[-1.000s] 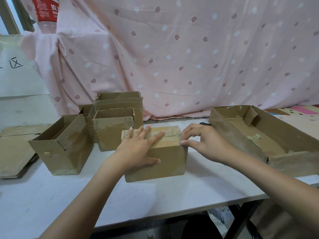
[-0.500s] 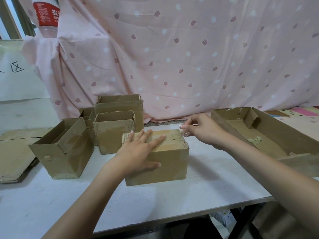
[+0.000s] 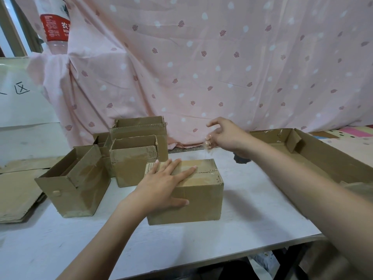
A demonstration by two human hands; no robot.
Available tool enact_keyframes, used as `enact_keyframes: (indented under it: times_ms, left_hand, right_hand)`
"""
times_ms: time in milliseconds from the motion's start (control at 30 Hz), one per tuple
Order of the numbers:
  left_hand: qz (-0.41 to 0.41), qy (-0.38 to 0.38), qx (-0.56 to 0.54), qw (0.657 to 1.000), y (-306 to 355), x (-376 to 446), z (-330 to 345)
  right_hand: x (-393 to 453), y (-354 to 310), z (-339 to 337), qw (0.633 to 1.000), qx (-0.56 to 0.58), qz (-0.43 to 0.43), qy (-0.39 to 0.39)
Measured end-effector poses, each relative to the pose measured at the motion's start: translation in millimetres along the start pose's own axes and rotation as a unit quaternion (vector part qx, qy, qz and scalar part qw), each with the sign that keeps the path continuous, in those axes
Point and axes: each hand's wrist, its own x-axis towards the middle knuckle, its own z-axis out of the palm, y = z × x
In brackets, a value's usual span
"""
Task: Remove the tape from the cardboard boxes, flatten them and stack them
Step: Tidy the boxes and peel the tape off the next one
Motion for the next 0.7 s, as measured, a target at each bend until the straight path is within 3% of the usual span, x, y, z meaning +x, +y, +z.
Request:
enact_keyframes:
  times_ms: [133, 200, 367, 567, 700]
  left_hand:
    - [0.002, 0.005, -0.005, 1.000, 0, 0, 1]
    - [0.003, 0.009, -0.005, 1.000, 0, 0, 2]
    - [0.017, 0.011, -0.008, 1.000, 0, -2, 0]
    - [0.032, 0.020, -0.009, 0.999, 0, -8, -3]
    - [0.029, 0.010, 0.002, 1.000, -2, -8, -4]
  right_hand:
    - [-5, 9, -10, 0.986, -0.159, -0.032, 0.030]
    - [1, 12, -13, 0.978, -0.181, -0.073, 0.075]
    - [11, 20, -18, 0.996, 0.059, -0.059, 0.032]
    - [16, 19, -24, 0.976, 0.207, 0.060, -0.006]
    - [26, 0, -63, 0.965, 0.236, 0.071, 0.088]
